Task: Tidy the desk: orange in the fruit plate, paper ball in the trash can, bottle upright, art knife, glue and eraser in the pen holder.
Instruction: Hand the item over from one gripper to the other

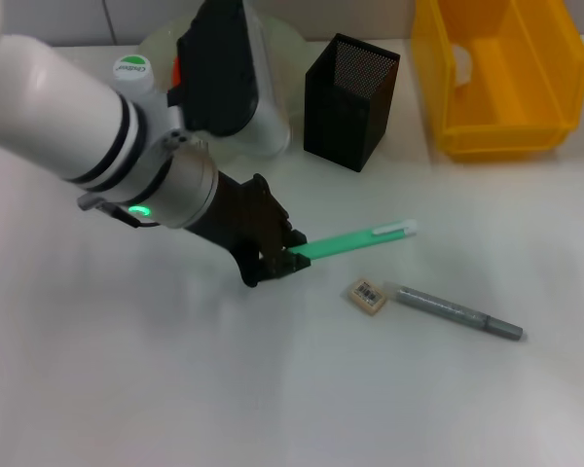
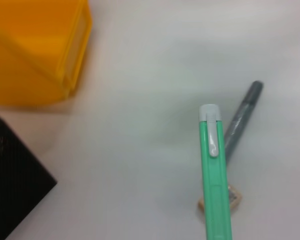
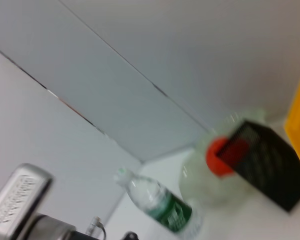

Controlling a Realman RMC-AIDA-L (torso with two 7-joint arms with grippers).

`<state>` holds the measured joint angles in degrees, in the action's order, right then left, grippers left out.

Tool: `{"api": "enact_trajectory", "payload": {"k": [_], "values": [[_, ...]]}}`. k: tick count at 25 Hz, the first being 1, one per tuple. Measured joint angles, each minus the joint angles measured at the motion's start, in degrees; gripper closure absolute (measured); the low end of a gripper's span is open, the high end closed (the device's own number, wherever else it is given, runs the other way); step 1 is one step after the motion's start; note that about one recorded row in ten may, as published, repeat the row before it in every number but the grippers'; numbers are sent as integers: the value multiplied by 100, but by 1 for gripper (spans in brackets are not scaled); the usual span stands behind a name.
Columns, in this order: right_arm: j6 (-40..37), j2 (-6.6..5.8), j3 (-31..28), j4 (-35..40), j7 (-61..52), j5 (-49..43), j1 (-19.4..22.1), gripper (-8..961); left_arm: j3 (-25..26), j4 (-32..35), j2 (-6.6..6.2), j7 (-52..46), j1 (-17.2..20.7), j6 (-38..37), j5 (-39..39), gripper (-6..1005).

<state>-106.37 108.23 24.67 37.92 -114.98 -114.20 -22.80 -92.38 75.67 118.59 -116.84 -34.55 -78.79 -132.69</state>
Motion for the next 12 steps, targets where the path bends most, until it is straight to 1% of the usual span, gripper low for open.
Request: {"api": "enact_trajectory", "payload": {"k": [1,3,8,12], "values": [[-14,-40,2,-16,-231,-165,-89,141,0,83,1,86,66,-24,55,805],[-65,-70,3,-76,-574,-409,-245,142,0,190,-2,218,156,-53,199,805],[-186,-83,3,-361,-1233,-907,-649,144,-39,255,16,357,209,-9,455,805],[-179,-84,57,-579,-1529,-994,-861,145,-80,234,30,373,182,168,539,805]]}}
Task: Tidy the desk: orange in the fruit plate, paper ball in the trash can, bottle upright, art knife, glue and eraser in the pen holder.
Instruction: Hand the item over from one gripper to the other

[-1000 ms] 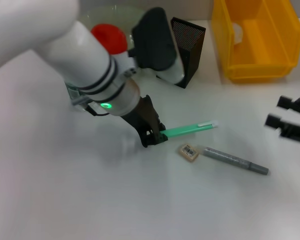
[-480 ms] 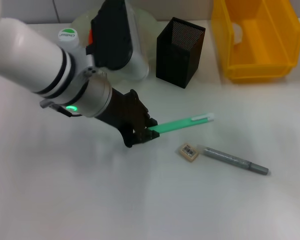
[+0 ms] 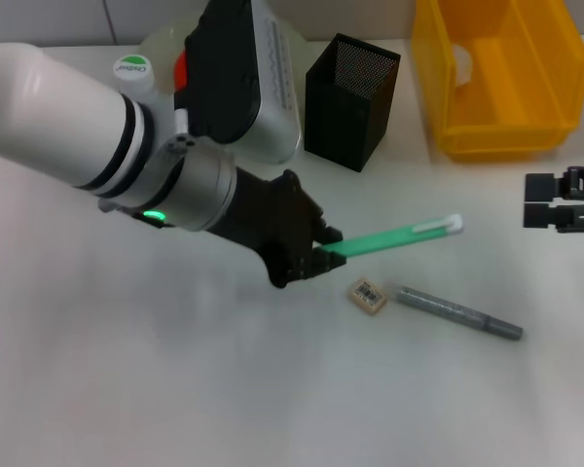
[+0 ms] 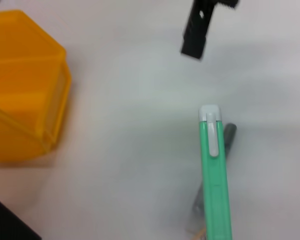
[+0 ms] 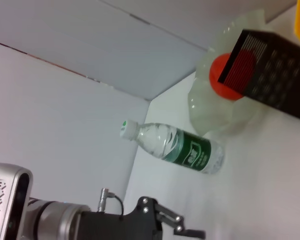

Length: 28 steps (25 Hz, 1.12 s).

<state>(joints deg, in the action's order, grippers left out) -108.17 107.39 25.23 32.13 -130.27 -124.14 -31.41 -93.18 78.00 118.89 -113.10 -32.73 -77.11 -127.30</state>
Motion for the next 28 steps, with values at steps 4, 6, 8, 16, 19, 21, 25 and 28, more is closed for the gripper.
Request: {"api": "enact_trajectory", "payload": {"k": [4,6,8,16,19,21,25,28], "values": [[33,42,23,-29,-234,1,-108,147,-1,-24,-1,13,-36,150,104,805],[69,61,24,-42,-285,1,-146,148,0,-24,-2,36,-47,170,115,805],[118,73,25,-72,-308,1,-179,148,0,-24,-3,52,-54,172,116,805],[192,133,113,-93,-415,-10,-316,152,-16,-21,-7,78,-171,170,119,806],[251,142,240,-93,-463,-13,-351,153,-17,-22,-7,78,-203,172,119,806],[311,143,334,-93,-494,-15,-367,154,-17,-22,-7,78,-229,177,119,806],[349,172,388,-91,-516,-18,-402,155,-17,-14,-13,117,-253,182,118,805],[370,180,391,-90,-519,-20,-414,156,-28,-8,-11,147,-260,178,118,805]]}}
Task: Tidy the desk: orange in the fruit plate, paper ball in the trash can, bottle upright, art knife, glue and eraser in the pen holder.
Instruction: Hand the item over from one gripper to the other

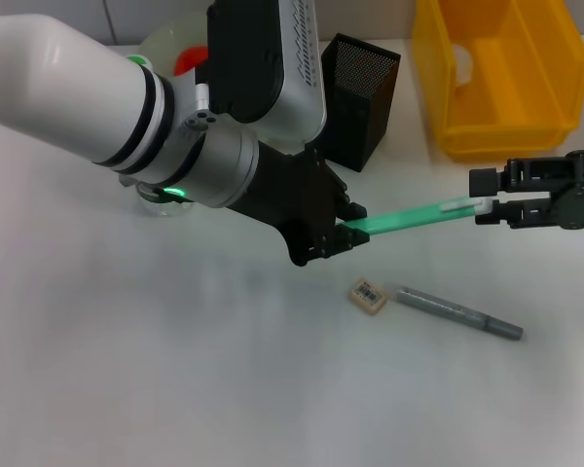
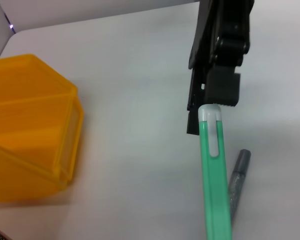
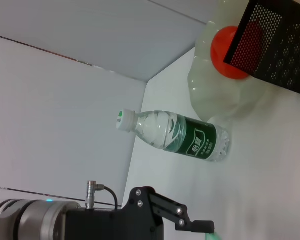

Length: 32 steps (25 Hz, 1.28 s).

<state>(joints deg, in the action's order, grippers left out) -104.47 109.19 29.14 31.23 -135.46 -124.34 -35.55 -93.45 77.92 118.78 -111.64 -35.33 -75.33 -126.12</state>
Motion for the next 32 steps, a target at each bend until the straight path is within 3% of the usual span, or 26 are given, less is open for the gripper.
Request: {"api": "enact_trajectory", "payload": {"k": [4,6,12,32], "values": [[21,0,3,-1,-5,-3,-5,158,-36,28,2,2,-5,-5,0,805],[22,2,4,-2,-6,-4,-16,317,-40,33,4,2,-5,-5,0,805],[24,6,20,-3,-7,-3,-33,422,-41,37,5,2,-4,-3,0,806],[159,39,283,-1,19,9,-63,632,-85,5,5,9,-44,57,-31,805]]}}
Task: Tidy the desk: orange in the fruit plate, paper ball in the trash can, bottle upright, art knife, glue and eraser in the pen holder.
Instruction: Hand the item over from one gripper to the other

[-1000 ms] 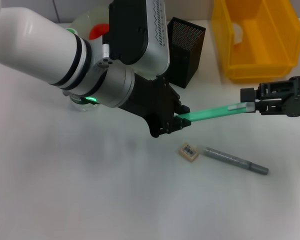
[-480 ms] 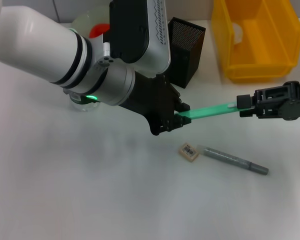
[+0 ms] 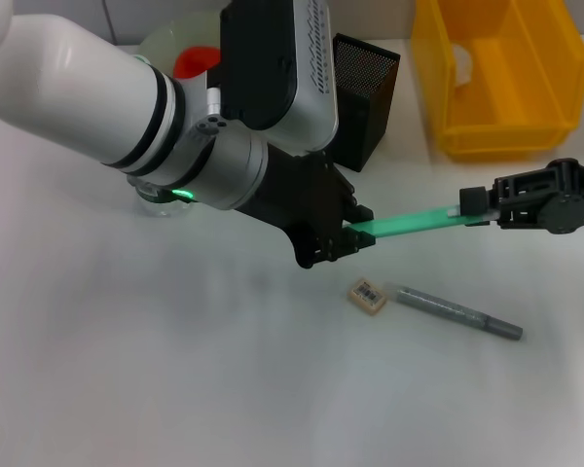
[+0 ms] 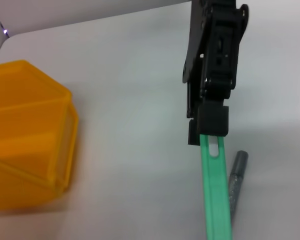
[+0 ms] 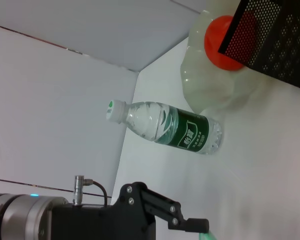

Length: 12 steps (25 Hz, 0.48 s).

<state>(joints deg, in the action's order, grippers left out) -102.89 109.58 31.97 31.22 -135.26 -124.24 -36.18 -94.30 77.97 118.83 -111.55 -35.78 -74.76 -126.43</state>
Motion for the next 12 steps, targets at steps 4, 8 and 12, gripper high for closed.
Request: {"api": "enact_trajectory", "payload": {"k": [4,8,12], "values": [[13,41,5,34,22,-1,-3,650,-45,13,-5,6,0,-2,16,805],[18,45,4,42,37,-3,-3,749,-42,4,-9,8,-6,6,20,805],[19,46,2,43,46,-1,-3,795,-37,1,-9,11,-8,14,20,805]]}}
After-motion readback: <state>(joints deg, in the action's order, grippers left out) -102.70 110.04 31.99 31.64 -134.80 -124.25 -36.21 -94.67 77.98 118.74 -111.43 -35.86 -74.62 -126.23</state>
